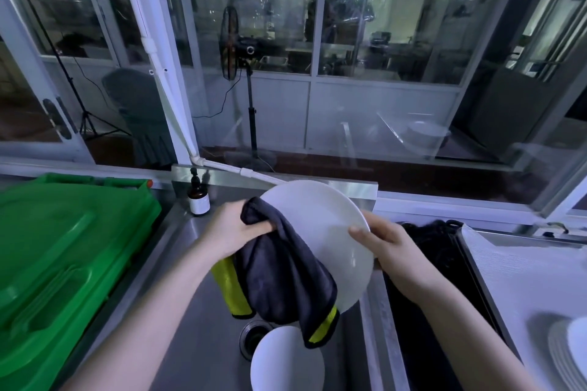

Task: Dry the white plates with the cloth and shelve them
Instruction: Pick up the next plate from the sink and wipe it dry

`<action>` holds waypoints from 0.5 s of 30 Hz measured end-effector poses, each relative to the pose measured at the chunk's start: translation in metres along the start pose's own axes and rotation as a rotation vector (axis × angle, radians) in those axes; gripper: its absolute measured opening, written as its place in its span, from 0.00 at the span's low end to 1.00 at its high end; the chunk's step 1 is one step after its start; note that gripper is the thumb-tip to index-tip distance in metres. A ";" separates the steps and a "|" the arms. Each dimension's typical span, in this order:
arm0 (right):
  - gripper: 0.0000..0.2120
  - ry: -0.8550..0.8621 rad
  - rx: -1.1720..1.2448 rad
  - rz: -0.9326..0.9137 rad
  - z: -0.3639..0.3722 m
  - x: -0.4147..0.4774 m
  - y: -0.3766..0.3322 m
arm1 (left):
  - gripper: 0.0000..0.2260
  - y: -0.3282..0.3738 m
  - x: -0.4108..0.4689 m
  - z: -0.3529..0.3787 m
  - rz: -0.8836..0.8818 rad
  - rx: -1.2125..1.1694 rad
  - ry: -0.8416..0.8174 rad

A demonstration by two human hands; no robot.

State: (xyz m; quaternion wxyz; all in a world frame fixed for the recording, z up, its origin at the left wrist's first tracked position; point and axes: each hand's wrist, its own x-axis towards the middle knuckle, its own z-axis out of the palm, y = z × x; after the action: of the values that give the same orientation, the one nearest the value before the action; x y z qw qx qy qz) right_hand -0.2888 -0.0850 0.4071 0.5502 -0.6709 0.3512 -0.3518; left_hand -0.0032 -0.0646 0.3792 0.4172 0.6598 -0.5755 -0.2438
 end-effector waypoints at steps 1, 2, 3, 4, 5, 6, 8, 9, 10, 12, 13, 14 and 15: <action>0.12 -0.001 -0.055 -0.026 -0.001 0.003 -0.004 | 0.09 0.001 -0.001 -0.002 0.006 -0.018 0.009; 0.12 -0.010 -0.093 -0.039 -0.001 0.006 -0.009 | 0.10 0.003 -0.002 -0.004 0.012 -0.030 0.027; 0.13 -0.025 -0.119 -0.041 -0.001 0.009 -0.013 | 0.11 0.005 -0.002 -0.007 0.026 -0.037 0.043; 0.13 -0.043 -0.160 -0.043 0.000 0.012 -0.016 | 0.13 0.008 -0.001 -0.011 0.043 -0.033 0.045; 0.11 -0.056 -0.238 -0.049 0.002 0.016 -0.017 | 0.14 0.012 0.000 -0.013 0.071 -0.002 0.033; 0.10 -0.074 -0.352 -0.063 0.006 0.020 -0.018 | 0.16 0.017 0.001 -0.015 0.107 0.061 0.000; 0.08 -0.109 -0.580 -0.098 0.021 0.028 -0.016 | 0.17 0.027 0.001 -0.012 0.178 0.205 -0.104; 0.09 -0.097 -0.669 -0.111 0.029 0.030 -0.014 | 0.18 0.030 0.000 -0.009 0.196 0.247 -0.145; 0.11 -0.068 -0.720 -0.117 0.034 0.032 -0.012 | 0.17 0.031 -0.001 -0.006 0.197 0.251 -0.165; 0.12 -0.018 -0.727 -0.130 0.036 0.034 -0.012 | 0.11 0.027 -0.006 -0.002 0.152 0.133 -0.144; 0.11 0.002 -0.695 -0.134 0.033 0.035 -0.012 | 0.11 0.020 -0.011 0.001 0.103 0.027 -0.094; 0.09 0.034 -0.636 -0.127 0.028 0.036 -0.012 | 0.11 0.011 -0.016 0.006 0.026 -0.104 -0.017; 0.07 0.080 -0.552 -0.113 0.023 0.036 -0.012 | 0.10 0.002 -0.022 0.013 -0.078 -0.252 0.072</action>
State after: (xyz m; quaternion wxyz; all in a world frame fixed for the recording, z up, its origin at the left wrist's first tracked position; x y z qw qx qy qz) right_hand -0.2502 -0.1027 0.4188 0.3117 -0.7995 0.4172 -0.2993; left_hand -0.0193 -0.0467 0.3709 0.5074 0.6324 -0.4988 -0.3064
